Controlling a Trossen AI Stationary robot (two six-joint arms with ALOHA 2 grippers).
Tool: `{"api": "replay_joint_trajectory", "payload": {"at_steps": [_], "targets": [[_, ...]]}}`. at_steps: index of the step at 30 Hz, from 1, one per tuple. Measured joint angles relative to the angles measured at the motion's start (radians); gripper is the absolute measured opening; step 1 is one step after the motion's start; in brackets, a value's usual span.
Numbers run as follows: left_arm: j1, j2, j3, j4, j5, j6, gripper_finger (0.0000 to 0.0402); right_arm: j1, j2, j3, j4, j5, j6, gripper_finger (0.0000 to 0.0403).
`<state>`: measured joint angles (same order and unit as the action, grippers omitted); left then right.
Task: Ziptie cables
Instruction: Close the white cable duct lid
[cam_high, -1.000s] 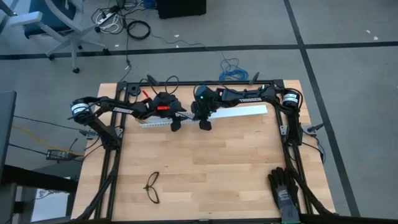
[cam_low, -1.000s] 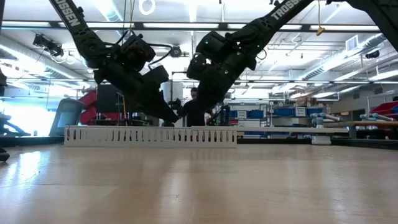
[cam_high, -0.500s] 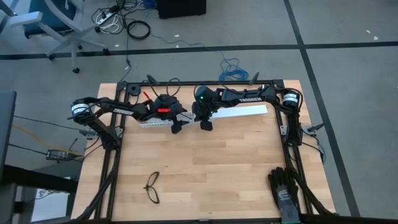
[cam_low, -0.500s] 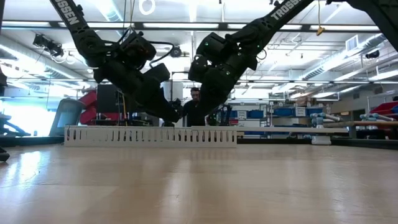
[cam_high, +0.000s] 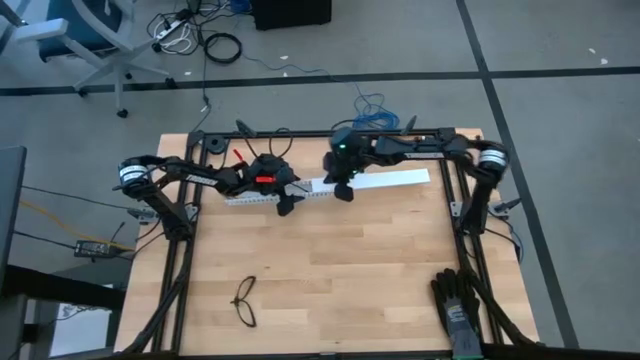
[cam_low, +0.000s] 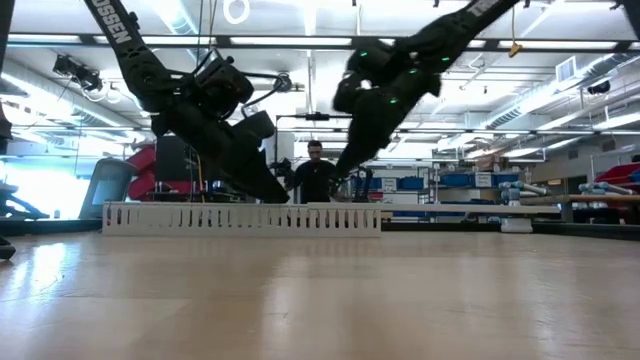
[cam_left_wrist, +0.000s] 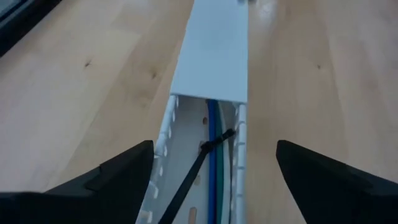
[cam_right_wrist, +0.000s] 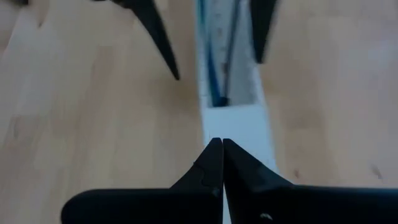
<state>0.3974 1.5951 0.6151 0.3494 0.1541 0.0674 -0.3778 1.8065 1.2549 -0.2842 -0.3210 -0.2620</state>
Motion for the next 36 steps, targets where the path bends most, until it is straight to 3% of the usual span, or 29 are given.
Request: {"api": "replay_joint_trajectory", "payload": {"at_steps": [7,12,19,26,36], "targets": [[-0.013,0.002,0.0,0.051,0.001,0.01,0.0351,-0.016,-0.197,-0.339,0.401,0.077,0.17,0.0],[-0.013,0.014,0.0,0.051,-0.003,0.031,0.0351,0.001,-0.218,-0.45,0.646,0.129,0.217,0.0],[-0.013,0.058,0.007,0.069,-0.044,0.058,0.0351,0.004,-0.091,-0.392,0.648,0.1,0.212,0.0],[-0.013,0.083,0.007,0.083,-0.052,0.059,0.0349,0.006,-0.076,-0.386,0.648,0.088,0.216,0.0],[-0.013,0.09,0.006,0.101,-0.051,0.062,0.0296,0.009,-0.025,-0.387,0.617,0.081,0.216,0.0]]}}
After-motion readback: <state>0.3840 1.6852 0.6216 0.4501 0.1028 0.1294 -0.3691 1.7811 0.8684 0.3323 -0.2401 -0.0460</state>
